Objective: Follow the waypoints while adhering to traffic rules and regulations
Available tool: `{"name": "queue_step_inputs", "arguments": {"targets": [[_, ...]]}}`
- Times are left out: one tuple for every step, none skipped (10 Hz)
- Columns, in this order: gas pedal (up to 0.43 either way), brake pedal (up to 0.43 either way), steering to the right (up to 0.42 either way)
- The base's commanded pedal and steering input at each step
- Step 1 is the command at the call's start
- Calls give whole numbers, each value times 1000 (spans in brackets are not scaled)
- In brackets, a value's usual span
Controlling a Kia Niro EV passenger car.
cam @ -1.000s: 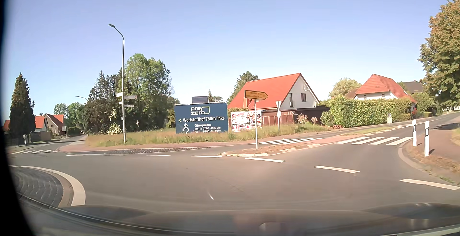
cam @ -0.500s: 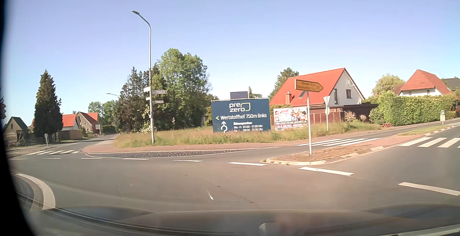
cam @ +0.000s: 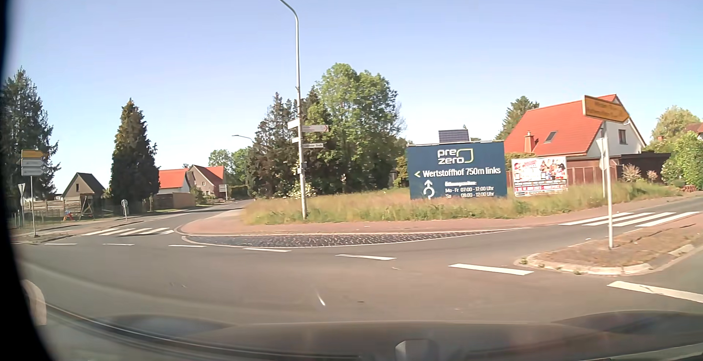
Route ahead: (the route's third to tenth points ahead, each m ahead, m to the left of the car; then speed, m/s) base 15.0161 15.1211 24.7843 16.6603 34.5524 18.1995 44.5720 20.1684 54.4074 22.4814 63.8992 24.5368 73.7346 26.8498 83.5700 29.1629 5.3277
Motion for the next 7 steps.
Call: {"name": "queue_step_inputs", "arguments": {"targets": [[98, 6, -320], [98, 6, -322], [98, 6, -328], [98, 6, -334], [110, 6, -337], [110, 6, -337], [110, 6, -338]]}}
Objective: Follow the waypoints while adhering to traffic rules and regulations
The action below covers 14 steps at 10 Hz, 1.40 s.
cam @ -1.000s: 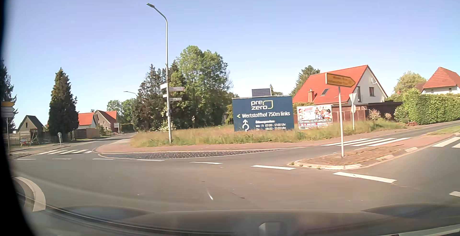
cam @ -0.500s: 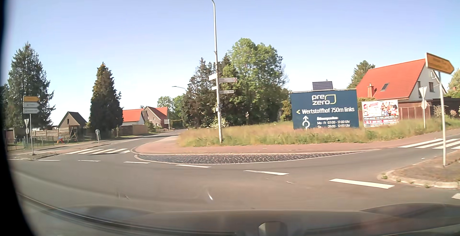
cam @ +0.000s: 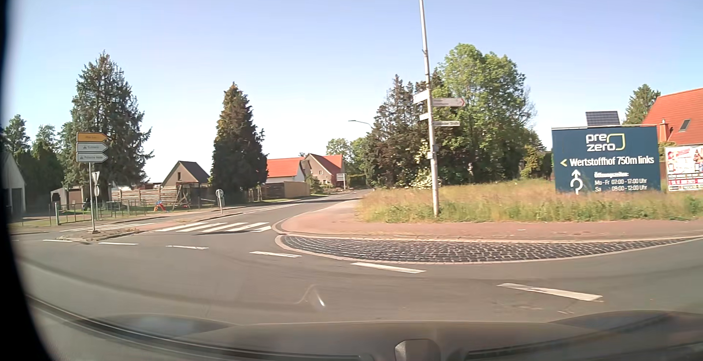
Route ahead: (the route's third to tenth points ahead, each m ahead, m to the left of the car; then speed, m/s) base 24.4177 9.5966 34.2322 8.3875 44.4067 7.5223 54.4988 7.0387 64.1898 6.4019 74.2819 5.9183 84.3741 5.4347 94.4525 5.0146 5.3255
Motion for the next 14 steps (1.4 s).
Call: {"name": "queue_step_inputs", "arguments": {"targets": [[110, 6, -339], [110, 6, -339], [110, 6, -338], [118, 6, -338], [138, 6, -333], [150, 6, -323], [150, 6, -300], [150, 6, -275], [150, 6, -237], [150, 6, -202], [150, 6, -164], [150, 6, -125], [150, 6, -92], [150, 6, -57]]}}
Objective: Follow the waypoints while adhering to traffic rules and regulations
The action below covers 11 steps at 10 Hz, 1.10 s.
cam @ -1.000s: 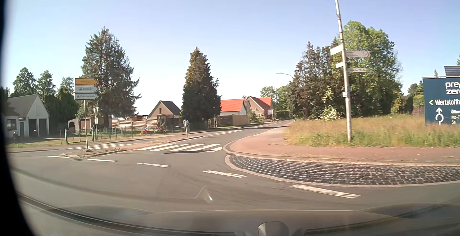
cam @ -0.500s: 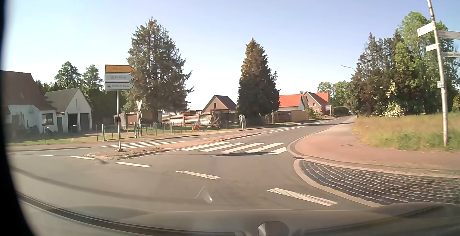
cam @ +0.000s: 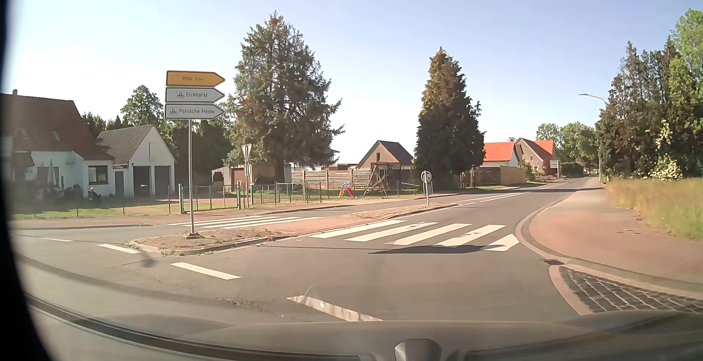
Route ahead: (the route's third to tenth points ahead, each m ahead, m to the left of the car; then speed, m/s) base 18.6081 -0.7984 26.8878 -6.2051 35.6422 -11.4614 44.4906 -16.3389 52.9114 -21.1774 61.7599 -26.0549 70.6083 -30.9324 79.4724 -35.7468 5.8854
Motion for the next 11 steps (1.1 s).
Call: {"name": "queue_step_inputs", "arguments": {"targets": [[157, 6, -32], [157, 6, 0], [157, 6, 33], [157, 6, 61], [177, 6, 84], [189, 12, 111], [197, 6, 134], [197, 6, 154], [197, 6, 165], [197, 6, 171], [209, 6, 174]]}}
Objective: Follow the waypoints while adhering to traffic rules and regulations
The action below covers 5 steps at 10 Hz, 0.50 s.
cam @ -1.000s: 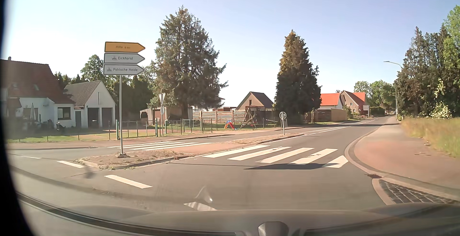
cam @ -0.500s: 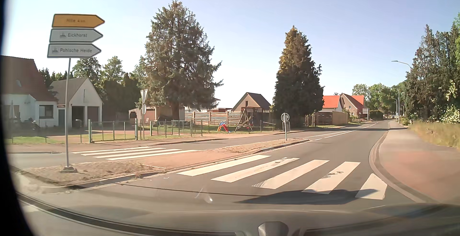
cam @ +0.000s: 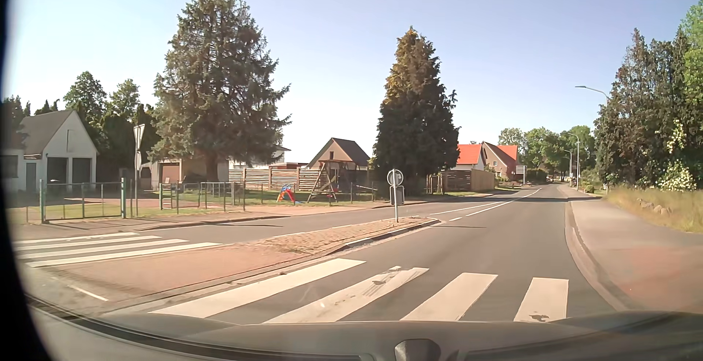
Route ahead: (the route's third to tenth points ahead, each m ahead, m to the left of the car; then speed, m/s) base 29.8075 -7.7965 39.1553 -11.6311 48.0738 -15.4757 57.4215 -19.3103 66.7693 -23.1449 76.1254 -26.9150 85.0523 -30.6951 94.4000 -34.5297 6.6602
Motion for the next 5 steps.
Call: {"name": "queue_step_inputs", "arguments": {"targets": [[209, 6, 175], [228, 6, 175], [240, 6, 175], [240, 6, 175], [240, 6, 173]]}}
